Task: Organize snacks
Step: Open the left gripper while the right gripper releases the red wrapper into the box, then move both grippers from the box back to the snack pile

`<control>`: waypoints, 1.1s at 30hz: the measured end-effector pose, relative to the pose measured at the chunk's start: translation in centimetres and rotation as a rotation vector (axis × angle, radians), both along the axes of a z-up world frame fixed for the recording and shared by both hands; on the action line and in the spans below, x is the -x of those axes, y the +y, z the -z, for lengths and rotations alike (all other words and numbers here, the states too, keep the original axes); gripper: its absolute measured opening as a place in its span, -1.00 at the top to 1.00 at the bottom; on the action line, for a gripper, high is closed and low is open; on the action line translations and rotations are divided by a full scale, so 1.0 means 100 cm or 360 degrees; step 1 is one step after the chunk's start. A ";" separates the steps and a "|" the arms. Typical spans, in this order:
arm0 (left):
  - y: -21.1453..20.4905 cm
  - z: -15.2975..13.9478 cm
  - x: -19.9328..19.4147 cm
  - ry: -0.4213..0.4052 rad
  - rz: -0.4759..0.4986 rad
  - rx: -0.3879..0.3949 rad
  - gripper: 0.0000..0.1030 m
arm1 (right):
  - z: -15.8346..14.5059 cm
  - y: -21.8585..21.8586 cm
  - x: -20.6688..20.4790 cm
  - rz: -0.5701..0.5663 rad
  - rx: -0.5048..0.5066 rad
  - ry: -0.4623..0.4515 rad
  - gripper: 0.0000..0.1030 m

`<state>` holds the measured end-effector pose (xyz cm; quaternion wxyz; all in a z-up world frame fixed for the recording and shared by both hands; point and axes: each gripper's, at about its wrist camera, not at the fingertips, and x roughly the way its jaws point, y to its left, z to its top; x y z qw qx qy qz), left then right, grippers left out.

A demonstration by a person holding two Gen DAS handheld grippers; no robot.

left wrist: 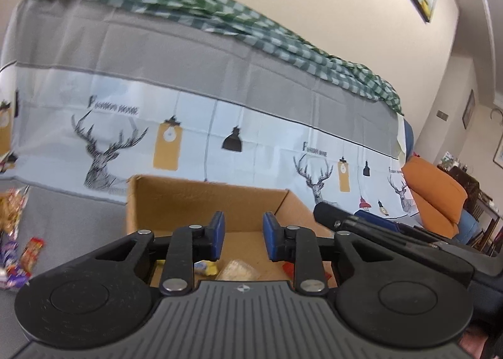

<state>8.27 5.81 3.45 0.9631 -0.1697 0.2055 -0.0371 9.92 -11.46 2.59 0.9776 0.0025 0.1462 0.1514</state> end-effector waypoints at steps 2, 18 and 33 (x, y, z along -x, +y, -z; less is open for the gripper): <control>0.014 0.000 0.008 0.0039 -0.0034 0.0040 0.54 | 0.000 0.005 0.003 0.0001 -0.0022 0.0007 -0.08; 0.208 0.038 0.064 0.0379 -0.0630 0.0692 0.58 | 0.003 0.066 0.034 -0.0238 -0.0112 0.0035 0.31; 0.271 0.090 0.093 0.0508 -0.1078 0.1254 0.57 | 0.018 0.147 0.052 -0.0570 -0.0113 0.0093 0.30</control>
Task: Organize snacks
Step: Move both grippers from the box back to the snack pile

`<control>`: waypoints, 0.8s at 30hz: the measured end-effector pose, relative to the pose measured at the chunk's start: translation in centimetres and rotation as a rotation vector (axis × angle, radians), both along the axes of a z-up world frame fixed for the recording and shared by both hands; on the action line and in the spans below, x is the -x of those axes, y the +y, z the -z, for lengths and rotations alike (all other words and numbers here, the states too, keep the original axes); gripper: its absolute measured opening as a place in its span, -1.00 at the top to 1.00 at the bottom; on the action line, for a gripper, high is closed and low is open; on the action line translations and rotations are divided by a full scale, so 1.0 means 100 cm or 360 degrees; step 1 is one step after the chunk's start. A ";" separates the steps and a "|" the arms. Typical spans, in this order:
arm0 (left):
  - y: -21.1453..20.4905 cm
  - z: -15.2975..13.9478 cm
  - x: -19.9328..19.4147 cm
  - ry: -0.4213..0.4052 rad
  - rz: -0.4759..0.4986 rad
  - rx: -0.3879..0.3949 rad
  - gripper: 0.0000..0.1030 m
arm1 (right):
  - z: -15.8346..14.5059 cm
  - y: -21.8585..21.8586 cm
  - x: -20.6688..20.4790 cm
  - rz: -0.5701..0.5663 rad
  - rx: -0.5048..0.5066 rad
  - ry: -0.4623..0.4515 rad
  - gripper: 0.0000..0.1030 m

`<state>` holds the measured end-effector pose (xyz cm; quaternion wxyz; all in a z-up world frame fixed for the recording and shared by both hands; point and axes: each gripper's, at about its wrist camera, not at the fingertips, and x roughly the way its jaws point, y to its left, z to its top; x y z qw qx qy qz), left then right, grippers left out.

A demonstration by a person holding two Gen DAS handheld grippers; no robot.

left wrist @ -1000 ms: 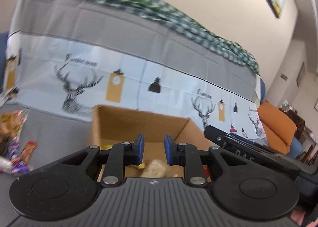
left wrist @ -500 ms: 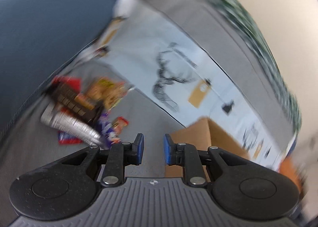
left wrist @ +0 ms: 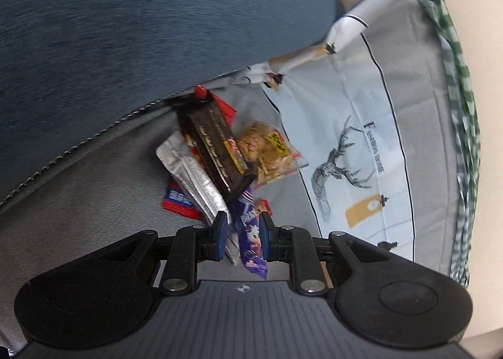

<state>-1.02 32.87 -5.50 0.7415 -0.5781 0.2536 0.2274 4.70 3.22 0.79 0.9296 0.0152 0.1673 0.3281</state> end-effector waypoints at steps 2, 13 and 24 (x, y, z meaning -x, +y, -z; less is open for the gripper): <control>0.001 0.002 0.000 0.0007 -0.0025 0.0011 0.57 | 0.004 0.013 0.002 -0.0054 -0.0013 0.0030 0.30; 0.000 0.015 -0.018 0.0132 -0.0024 -0.0035 0.55 | 0.048 0.109 -0.028 -0.0228 0.0209 0.0228 -0.02; 0.009 0.034 -0.043 0.0278 -0.0043 -0.0086 0.42 | 0.100 0.154 -0.080 -0.0235 0.0401 0.0593 0.01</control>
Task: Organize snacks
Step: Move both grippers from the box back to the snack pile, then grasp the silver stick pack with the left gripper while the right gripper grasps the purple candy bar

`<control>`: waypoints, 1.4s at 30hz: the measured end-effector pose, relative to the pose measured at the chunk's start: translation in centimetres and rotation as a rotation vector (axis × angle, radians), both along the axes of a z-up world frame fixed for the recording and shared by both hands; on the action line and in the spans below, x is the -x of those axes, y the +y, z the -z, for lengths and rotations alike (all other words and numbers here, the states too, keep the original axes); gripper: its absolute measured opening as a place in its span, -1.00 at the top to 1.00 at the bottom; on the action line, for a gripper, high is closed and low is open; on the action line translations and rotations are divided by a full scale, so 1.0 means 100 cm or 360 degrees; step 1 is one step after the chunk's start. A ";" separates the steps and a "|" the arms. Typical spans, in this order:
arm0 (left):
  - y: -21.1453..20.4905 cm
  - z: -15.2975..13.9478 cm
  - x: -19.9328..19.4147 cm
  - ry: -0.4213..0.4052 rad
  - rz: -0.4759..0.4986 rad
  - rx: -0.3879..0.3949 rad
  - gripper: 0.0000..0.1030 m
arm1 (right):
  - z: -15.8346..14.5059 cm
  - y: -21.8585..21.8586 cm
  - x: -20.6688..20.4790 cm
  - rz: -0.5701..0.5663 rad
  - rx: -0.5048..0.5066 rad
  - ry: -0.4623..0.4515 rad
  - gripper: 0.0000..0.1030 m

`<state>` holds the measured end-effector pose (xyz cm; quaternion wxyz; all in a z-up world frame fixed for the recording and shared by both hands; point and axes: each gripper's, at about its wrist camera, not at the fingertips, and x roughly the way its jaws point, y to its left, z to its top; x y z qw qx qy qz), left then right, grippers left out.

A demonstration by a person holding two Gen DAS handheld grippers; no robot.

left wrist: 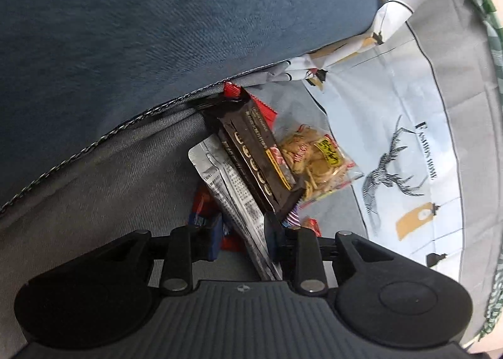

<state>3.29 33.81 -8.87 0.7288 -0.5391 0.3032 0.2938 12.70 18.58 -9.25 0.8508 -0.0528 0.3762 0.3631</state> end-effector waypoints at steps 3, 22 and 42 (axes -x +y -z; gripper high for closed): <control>0.000 0.000 -0.008 0.0044 0.0044 -0.0050 0.52 | 0.007 0.002 -0.001 -0.0038 0.0018 0.0044 0.49; -0.045 -0.060 0.033 0.0170 0.0846 -0.0692 0.86 | -0.026 -0.063 0.085 -0.0186 0.0004 -0.0099 0.63; -0.073 -0.026 -0.006 0.0509 0.1101 -0.0684 0.11 | 0.025 -0.083 0.121 -0.0273 0.0154 -0.0073 0.25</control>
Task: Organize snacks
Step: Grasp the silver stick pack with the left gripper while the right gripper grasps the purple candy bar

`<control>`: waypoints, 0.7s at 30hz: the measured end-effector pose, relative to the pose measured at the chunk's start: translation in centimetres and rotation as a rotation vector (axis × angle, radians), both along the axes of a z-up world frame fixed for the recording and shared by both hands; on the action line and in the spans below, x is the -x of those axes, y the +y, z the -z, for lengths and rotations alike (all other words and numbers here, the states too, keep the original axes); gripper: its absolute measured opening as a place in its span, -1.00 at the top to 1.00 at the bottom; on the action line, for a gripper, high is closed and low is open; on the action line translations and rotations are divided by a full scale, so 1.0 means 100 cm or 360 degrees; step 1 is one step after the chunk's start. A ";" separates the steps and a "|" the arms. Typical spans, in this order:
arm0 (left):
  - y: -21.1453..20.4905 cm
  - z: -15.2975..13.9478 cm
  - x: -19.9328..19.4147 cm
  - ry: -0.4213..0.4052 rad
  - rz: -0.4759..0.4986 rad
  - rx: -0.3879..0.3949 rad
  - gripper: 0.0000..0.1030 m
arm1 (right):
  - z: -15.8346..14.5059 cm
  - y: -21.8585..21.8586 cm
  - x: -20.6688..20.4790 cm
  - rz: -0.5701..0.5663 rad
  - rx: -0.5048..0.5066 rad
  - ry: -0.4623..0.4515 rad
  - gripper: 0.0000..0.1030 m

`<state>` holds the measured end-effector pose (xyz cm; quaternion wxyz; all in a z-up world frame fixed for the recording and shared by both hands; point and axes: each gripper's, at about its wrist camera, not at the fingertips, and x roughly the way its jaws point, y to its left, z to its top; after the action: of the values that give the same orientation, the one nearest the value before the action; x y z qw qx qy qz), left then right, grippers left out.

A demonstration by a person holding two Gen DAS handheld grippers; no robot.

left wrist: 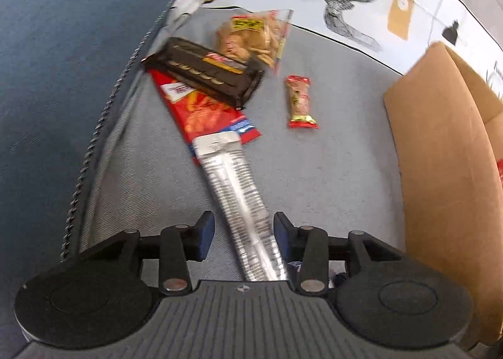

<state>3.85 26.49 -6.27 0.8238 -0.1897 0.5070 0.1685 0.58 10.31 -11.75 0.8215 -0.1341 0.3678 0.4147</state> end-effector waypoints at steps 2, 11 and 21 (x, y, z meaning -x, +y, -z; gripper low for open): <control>-0.005 0.004 -0.005 0.0023 0.0017 -0.0013 0.11 | 0.000 0.000 -0.001 0.0006 -0.0003 -0.0002 0.25; -0.025 0.014 -0.021 0.0118 0.0126 -0.0172 0.27 | 0.000 0.001 0.003 -0.0022 0.0029 -0.0042 0.53; -0.006 0.011 -0.006 0.0140 0.0017 -0.0185 0.41 | -0.001 -0.004 0.002 0.0034 0.0027 -0.0031 0.57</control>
<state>4.48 25.85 -7.33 0.8111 -0.1313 0.5332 0.2013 0.36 9.88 -11.61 0.8282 -0.1412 0.3646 0.4014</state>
